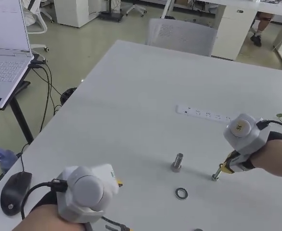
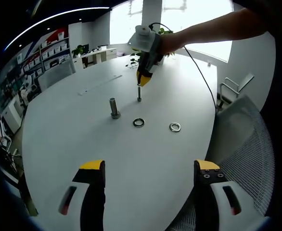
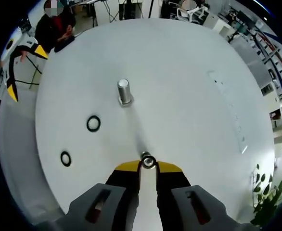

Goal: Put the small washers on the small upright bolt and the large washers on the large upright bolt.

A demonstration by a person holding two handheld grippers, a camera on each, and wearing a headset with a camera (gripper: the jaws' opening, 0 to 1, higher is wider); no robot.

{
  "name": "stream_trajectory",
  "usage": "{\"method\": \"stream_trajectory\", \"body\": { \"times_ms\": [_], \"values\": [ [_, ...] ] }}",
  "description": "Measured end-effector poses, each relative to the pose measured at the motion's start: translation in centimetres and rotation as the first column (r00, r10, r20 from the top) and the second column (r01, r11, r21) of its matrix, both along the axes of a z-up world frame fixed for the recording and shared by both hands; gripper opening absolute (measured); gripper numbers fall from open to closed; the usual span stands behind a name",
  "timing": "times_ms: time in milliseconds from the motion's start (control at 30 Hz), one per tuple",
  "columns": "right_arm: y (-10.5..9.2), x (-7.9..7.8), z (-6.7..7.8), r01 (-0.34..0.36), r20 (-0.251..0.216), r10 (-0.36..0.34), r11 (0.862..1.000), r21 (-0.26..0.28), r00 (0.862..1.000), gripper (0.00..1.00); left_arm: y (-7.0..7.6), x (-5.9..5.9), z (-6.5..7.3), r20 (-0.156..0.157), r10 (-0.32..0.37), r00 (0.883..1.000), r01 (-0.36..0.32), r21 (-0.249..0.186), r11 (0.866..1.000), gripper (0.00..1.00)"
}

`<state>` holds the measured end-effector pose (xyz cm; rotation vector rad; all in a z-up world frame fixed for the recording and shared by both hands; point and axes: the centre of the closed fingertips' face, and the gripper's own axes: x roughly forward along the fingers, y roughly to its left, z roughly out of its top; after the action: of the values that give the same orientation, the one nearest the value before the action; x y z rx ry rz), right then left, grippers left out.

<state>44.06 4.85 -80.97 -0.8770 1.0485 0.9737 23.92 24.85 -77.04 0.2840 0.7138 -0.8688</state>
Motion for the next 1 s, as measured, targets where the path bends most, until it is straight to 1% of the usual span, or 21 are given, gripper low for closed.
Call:
{"method": "stream_trajectory", "body": {
  "times_ms": [67,167,200,367,533,700,800,900,1000],
  "values": [
    [0.0,0.0,-0.1,0.0,-0.006,0.0,1.0,-0.004,1.0,0.12,0.0,0.1,0.1,0.003,0.003,1.0,-0.003,-0.006,1.0,0.78],
    [-0.1,0.1,-0.3,-0.006,-0.004,0.006,1.0,-0.011,1.0,0.12,0.1,0.6,0.2,0.015,0.025,1.0,-0.025,-0.017,1.0,0.87],
    [-0.1,0.1,-0.5,-0.007,-0.007,0.007,1.0,-0.012,1.0,0.12,0.0,0.6,0.2,0.014,0.03,0.999,-0.029,-0.024,0.999,0.89],
    [-0.2,0.1,-0.7,-0.002,-0.016,0.002,1.0,-0.013,1.0,0.12,0.0,0.5,-0.2,0.004,0.025,1.0,-0.025,-0.023,0.999,0.91],
    [-0.2,0.0,-1.1,-0.002,-0.021,0.002,1.0,-0.016,1.0,0.12,-0.2,0.5,-0.3,0.001,0.025,1.0,-0.025,-0.031,0.999,0.92],
    [-0.3,0.2,-1.5,0.0,-0.021,0.0,1.0,-0.015,1.0,0.12,-0.1,0.5,-0.5,-0.006,0.025,1.0,-0.025,-0.027,0.999,0.91],
    [-0.3,0.3,-1.7,-0.001,-0.018,0.001,1.0,-0.014,1.0,0.12,0.0,0.3,-0.6,-0.016,0.028,0.999,-0.029,-0.029,0.999,0.9],
    [-0.3,0.3,-2.1,-0.004,-0.021,0.004,1.0,-0.014,1.0,0.12,0.2,0.1,-1.1,-0.025,0.029,0.999,-0.029,-0.018,0.999,0.89],
    [-0.3,0.2,-2.7,-0.014,-0.022,0.013,1.0,-0.017,1.0,0.12,0.2,0.1,-1.2,-0.028,0.032,0.999,-0.033,-0.013,0.999,0.88]
  ]
}}
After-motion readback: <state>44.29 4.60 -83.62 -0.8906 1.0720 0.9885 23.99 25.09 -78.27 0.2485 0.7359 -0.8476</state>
